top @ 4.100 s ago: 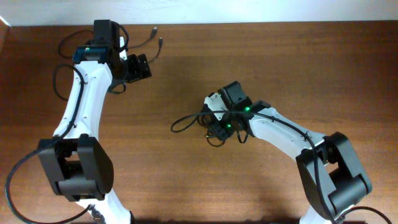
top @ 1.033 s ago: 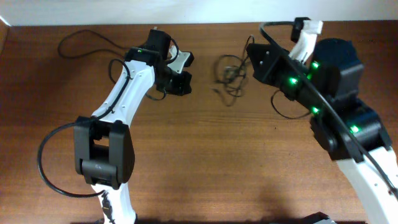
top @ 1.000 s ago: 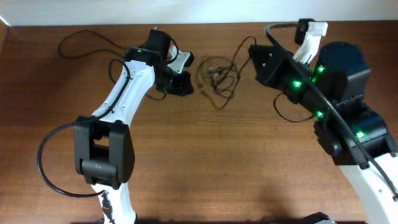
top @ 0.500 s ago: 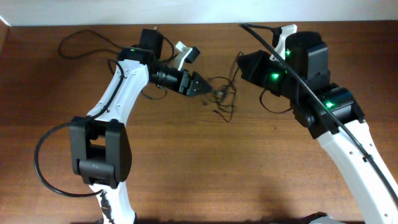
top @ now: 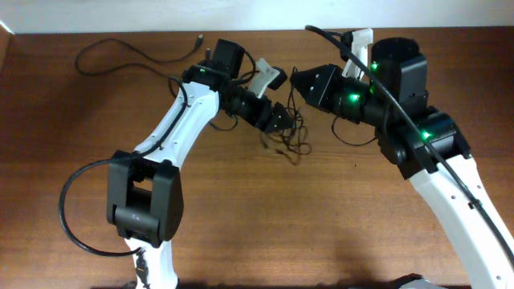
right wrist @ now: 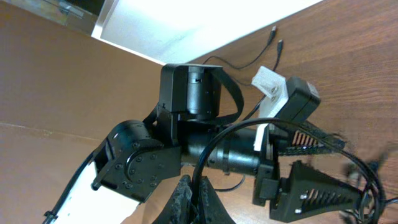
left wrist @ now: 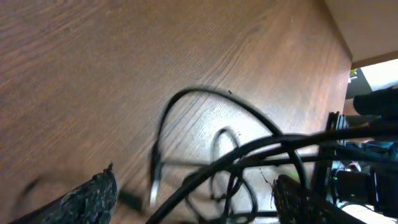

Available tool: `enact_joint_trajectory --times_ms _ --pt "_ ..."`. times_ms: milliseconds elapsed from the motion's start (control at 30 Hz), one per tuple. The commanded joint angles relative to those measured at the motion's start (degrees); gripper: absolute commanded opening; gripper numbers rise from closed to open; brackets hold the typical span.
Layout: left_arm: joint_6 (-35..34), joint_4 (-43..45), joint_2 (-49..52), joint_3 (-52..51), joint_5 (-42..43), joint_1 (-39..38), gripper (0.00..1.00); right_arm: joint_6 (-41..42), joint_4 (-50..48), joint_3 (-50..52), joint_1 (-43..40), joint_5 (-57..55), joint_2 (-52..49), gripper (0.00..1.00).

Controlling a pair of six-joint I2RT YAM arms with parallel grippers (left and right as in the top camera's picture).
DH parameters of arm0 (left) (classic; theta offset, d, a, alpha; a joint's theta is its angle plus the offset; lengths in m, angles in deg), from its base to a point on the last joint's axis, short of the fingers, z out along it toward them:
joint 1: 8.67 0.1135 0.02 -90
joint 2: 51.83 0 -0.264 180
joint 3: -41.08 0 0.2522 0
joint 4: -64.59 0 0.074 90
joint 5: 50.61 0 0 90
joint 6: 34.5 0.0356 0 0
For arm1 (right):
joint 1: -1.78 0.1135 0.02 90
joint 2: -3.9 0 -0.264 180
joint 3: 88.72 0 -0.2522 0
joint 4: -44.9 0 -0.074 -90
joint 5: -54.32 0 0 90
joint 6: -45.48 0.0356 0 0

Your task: Untangle cables

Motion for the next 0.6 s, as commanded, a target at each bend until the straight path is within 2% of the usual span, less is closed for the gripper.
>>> enact_joint_trajectory --times_ms 0,67,100,133,200,233,267,300,400,467,500,533,567 --pt "-0.76 2.21 -0.13 -0.11 -7.72 0.44 0.90 0.02 -0.42 -0.61 0.11 2.49 0.02 0.04" --pt "-0.76 3.96 -0.13 -0.11 -11.65 0.42 0.89 0.02 -0.39 -0.61 0.11 2.73 0.02 0.04" --pt "-0.79 4.33 -0.13 -0.11 -11.63 0.42 0.77 0.02 -0.37 -0.61 0.11 2.75 0.02 0.04" --pt "-0.76 4.35 -0.13 -0.11 -11.28 0.33 0.56 0.02 -0.39 -0.61 0.11 2.91 0.02 0.04" --pt "-0.79 4.31 -0.13 -0.11 -10.93 0.07 0.26 0.02 -0.59 -0.61 0.11 3.28 0.02 0.04" --pt "-0.79 4.31 -0.13 -0.11 -10.97 -0.02 0.19 0.04 -0.83 -0.61 0.11 3.54 0.02 0.04" --pt "-0.79 4.28 -0.13 -0.11 -10.95 -0.11 0.06 0.02 -0.81 -0.61 0.11 3.56 0.02 0.04" --pt "-0.79 4.26 -0.13 -0.11 -10.99 -0.09 0.00 0.02 -0.79 -0.61 0.11 3.54 0.02 0.04" --pt "-1.64 4.33 -0.13 -0.11 -12.41 0.09 0.00 -0.50 -0.66 -0.61 -0.02 2.93 0.02 0.04" --pt "-10.82 3.98 -0.13 -0.11 -25.05 0.81 0.00 -0.66 0.20 -0.61 0.00 -0.59 0.02 0.04" --pt "-16.81 2.82 -0.13 -0.11 -36.28 1.44 0.00 -0.66 -0.46 -0.61 -0.02 -2.82 0.15 0.04" --pt "-19.41 2.36 -0.13 -0.11 -40.37 1.84 0.00 -0.70 -1.18 -0.63 -0.02 -3.69 0.44 0.04" --pt "-23.19 1.60 -0.13 -0.11 -44.26 2.86 0.00 -4.20 -1.75 -1.11 -0.52 -3.63 1.40 0.04"
